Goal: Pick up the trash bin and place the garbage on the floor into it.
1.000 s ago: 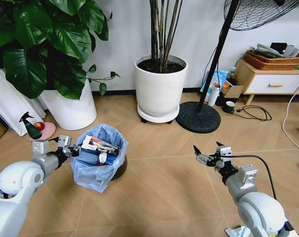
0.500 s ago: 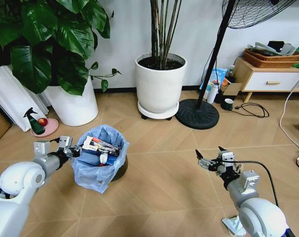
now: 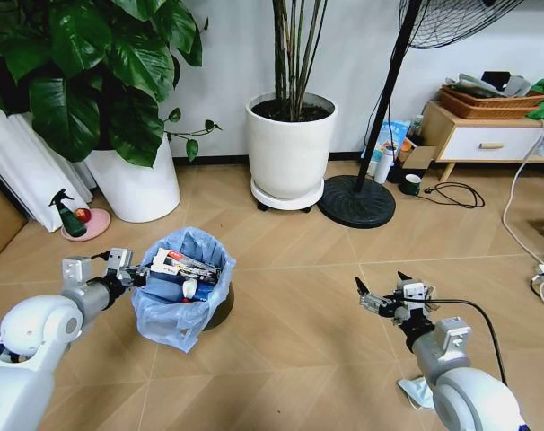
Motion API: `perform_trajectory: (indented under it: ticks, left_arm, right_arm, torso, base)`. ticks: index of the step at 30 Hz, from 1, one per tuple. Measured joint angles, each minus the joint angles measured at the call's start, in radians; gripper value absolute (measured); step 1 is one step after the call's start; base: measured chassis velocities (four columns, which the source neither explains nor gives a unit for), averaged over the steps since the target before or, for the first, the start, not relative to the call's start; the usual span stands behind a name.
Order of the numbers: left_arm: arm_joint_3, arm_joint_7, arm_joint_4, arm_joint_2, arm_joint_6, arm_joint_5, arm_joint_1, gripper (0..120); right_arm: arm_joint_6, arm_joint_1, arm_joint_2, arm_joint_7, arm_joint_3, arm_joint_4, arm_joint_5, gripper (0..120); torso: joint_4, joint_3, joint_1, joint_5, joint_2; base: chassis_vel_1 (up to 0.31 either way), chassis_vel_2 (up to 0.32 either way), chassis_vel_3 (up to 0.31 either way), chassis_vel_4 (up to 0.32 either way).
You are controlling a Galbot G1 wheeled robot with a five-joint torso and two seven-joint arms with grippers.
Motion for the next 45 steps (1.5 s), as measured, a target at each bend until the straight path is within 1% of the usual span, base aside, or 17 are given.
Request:
perform_trajectory:
  ticks: [9, 23, 24, 25, 28, 45]
  left_arm:
    - [-0.004, 0.001, -0.007, 0.0, -0.001, 0.0, 0.008, 0]
    - [-0.008, 0.009, -0.004, 0.008, -0.004, -0.002, 0.006, 0]
    - [-0.007, 0.009, -0.003, 0.007, -0.004, -0.002, 0.006, 0]
    - [-0.006, 0.01, -0.001, 0.006, -0.004, -0.002, 0.006, 0]
    - [-0.004, 0.01, 0.001, 0.005, -0.005, -0.002, 0.005, 0]
    - [0.008, 0.009, 0.011, -0.007, -0.006, 0.002, -0.01, 0]
  right_arm:
    - [0.009, -0.01, 0.023, 0.0, -0.003, -0.001, -0.014, 100]
    - [0.013, -0.005, 0.03, 0.001, -0.021, -0.008, -0.027, 100]
    - [0.013, -0.004, 0.03, 0.001, -0.023, -0.009, -0.027, 100]
    - [0.013, -0.003, 0.031, 0.002, -0.026, -0.012, -0.029, 100]
    - [0.014, -0.002, 0.03, 0.002, -0.028, -0.014, -0.03, 100]
    - [0.025, 0.007, 0.005, -0.003, -0.027, -0.036, -0.026, 100]
  torso:
    - [0.0001, 0.0, 0.0, -0.0001, 0.0]
    - [-0.0003, 0.0, 0.0, 0.0, 0.0]
    - [-0.0001, 0.0, 0.0, -0.0003, 0.0]
    - [0.0, 0.0, 0.0, 0.0002, 0.0]
    - [0.0002, 0.0, 0.0, -0.0002, 0.0]
    - [-0.0001, 0.0, 0.0, 0.0003, 0.0]
  base:
    - [0.014, -0.032, -0.002, 0.034]
    - [-0.134, -0.111, 0.118, 0.111]
    - [-0.083, -0.105, 0.072, 0.102]
    - [-0.068, -0.094, 0.072, 0.102]
    - [-0.065, -0.092, 0.077, 0.095]
    - [-0.084, -0.079, 0.084, 0.075]
